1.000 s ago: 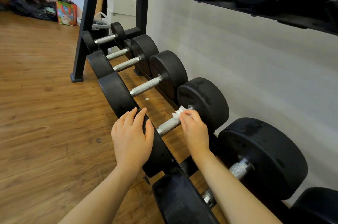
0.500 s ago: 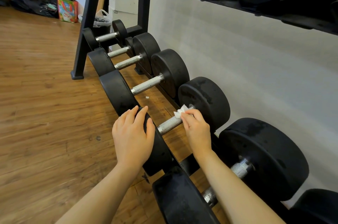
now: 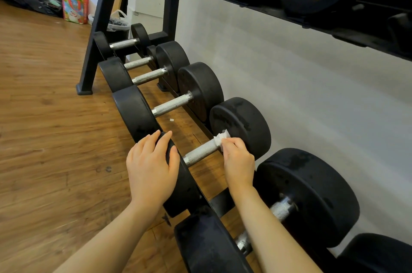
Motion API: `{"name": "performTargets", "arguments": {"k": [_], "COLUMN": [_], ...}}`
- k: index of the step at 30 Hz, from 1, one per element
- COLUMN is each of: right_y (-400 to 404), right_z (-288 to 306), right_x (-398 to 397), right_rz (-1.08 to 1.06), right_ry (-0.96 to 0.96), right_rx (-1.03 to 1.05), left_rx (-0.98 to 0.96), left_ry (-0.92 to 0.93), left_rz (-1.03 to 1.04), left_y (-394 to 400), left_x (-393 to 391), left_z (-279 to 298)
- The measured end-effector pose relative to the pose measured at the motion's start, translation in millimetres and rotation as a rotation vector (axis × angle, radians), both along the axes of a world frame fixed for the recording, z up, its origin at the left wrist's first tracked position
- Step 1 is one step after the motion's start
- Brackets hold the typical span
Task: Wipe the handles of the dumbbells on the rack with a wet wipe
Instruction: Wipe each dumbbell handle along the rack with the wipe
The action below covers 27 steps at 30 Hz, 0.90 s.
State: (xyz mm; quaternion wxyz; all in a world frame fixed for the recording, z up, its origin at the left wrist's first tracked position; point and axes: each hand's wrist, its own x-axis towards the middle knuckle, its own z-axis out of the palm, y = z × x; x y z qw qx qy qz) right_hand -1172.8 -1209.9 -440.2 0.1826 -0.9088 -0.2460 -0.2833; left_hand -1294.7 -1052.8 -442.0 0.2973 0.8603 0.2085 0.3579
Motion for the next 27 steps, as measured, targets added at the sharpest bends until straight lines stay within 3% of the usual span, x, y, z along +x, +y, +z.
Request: {"name": "performTargets", "arguments": {"k": [5,7,13,27], "right_y": [-0.3,1.4,2.5,5.8], "right_z": [-0.9,-0.9,-1.9,1.8], "right_x": [-2.6,-3.5,-9.0,-8.7], "right_rz": [0.018,0.023,0.062,-0.007], "right_ry": [0.212,0.206,0.112,0.077], "right_rx": [0.246,0.273,0.146,0.172], "left_rx": [-0.006,-0.002,-0.01,0.0], "left_ry": [-0.011,-0.012,-0.007,-0.012], "left_rz": [0.005,0.007,0.013,0.013], "left_y": [-0.1,0.2,0.3,0.1], "left_x": [0.5,0.5,1.0,1.4], "left_z": [-1.2,-1.6,-2.1,-2.7]}}
